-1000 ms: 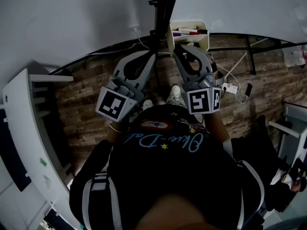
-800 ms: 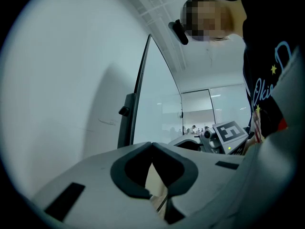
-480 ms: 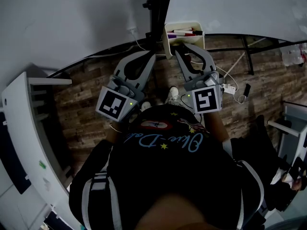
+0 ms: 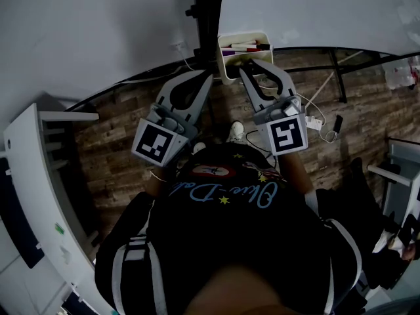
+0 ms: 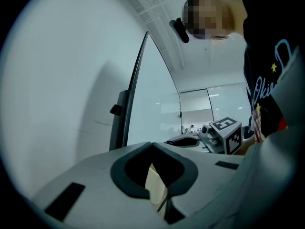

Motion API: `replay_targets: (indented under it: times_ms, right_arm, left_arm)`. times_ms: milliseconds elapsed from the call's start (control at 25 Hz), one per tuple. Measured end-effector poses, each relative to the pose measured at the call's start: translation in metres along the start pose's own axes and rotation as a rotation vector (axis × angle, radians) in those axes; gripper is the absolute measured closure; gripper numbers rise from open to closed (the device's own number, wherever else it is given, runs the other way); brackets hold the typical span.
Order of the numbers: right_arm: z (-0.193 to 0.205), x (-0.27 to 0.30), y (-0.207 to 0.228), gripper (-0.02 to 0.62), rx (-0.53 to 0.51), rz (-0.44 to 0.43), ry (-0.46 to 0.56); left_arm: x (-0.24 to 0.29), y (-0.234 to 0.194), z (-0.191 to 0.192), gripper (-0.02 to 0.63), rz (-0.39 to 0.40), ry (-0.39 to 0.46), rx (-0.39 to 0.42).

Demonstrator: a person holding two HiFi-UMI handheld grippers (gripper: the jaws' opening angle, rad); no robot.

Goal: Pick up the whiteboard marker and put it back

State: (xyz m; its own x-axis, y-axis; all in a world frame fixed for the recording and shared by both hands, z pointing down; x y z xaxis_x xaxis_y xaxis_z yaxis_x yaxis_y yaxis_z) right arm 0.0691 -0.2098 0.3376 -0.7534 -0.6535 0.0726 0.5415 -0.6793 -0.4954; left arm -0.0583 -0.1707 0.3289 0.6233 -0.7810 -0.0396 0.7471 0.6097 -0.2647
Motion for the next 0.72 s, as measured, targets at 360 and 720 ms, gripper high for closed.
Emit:
replay_targets:
  times_ms: [360, 720]
  right_arm:
    - [-0.001, -0.009, 0.011, 0.517, 0.09, 0.013, 0.044]
    - [-0.012, -0.017, 0.021, 0.517, 0.136, 0.032, 0.101]
  left_arm:
    - [0.008, 0.007, -0.001, 0.606, 0.014, -0.033, 0.021]
    - [0.016, 0.014, -0.001, 0.606, 0.045, -0.058, 0.038]
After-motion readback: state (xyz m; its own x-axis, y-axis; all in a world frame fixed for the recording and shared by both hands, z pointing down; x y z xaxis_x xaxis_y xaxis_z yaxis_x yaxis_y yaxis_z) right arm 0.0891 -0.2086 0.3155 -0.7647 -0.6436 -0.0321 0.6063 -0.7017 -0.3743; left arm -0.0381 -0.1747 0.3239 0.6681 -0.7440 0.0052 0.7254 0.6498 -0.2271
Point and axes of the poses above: the fingertips, and each gripper's own axes: x forward along the fingers, y to its right, z out of its underside, the point moved 5 cm from there along -x, backward along the fingers, and after that the axes turned 11 degrees about -x, right-handed, at the moved point
